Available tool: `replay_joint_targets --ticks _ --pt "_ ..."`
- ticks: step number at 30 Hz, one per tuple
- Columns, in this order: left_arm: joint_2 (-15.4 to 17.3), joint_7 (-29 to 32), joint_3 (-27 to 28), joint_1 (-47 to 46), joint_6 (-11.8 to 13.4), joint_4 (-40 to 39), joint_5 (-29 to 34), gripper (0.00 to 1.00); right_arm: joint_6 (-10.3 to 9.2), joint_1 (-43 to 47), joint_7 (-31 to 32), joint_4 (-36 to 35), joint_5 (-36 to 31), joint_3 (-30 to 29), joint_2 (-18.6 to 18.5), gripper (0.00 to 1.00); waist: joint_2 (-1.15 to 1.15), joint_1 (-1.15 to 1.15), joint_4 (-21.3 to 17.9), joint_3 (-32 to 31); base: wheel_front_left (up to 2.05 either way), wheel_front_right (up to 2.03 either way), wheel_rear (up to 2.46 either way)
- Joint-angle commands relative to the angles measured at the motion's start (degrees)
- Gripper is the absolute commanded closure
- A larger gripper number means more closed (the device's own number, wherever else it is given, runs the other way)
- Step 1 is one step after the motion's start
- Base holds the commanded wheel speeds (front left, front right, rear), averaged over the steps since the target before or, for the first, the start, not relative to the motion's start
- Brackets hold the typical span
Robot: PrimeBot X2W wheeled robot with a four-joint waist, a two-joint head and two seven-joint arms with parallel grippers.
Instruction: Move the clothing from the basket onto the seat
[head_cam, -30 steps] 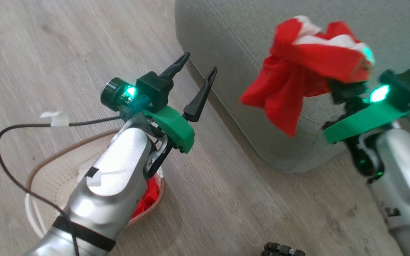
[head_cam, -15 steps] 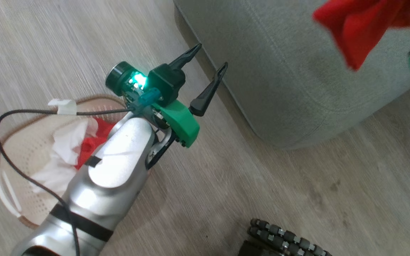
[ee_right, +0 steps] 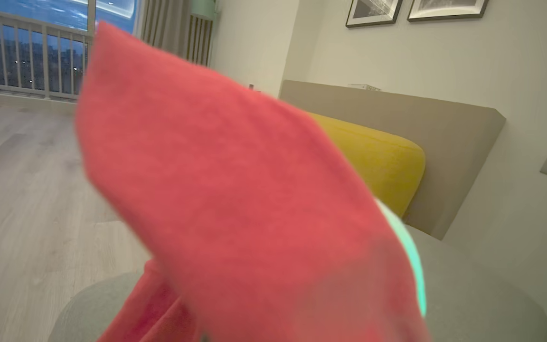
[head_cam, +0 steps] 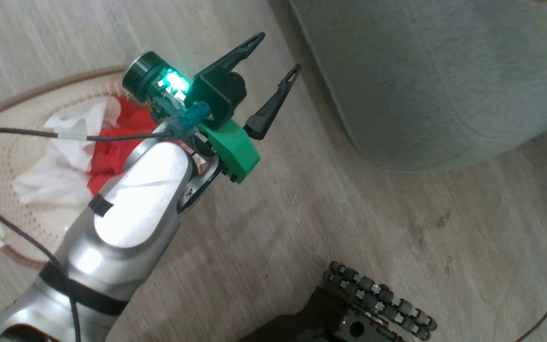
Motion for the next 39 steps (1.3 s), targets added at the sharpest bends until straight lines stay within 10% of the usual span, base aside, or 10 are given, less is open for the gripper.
replay_joint_targets --ticks 1,13,24,26,27,39 --pt "0.74 0.60 0.80 -1.81 0.52 -3.43 0.67 0.00 -0.02 -2.58 -0.36 1.34 -0.14 -2.24 -3.61 1.00 0.00 -0.01 2.72 2.84 0.00 0.00 0.00" --pt "1.63 2.26 -0.80 -2.22 0.84 -7.44 1.21 0.00 -0.02 -13.72 -0.03 20.11 -0.53 -9.90 -11.41 1.00 0.00 -0.01 8.86 8.75 0.00 0.00 0.00" --pt "1.75 1.25 -1.50 -2.43 0.97 -7.10 1.02 0.00 -0.02 -12.87 -0.07 30.64 -2.31 -11.77 -9.62 1.00 0.00 -0.01 11.76 10.96 0.00 0.00 0.00" --pt "1.65 0.79 -1.55 -2.42 0.97 -6.57 0.81 0.00 -0.02 -11.76 -0.14 31.05 -2.18 -10.76 -8.62 0.45 0.00 -0.01 11.95 10.61 0.00 0.00 0.00" --pt "1.53 0.57 -1.60 -2.40 0.97 -6.24 0.69 0.00 -0.02 -11.06 -0.18 31.12 -1.98 -10.23 -8.28 0.00 0.00 -0.01 12.04 10.30 0.00 0.00 0.00" --pt "-0.33 -3.44 -1.77 -1.75 1.22 -1.11 -0.87 0.00 -0.02 3.99 -0.34 23.29 5.70 -1.03 -5.21 0.00 0.00 -0.01 12.66 3.43 0.00 0.00 0.00"
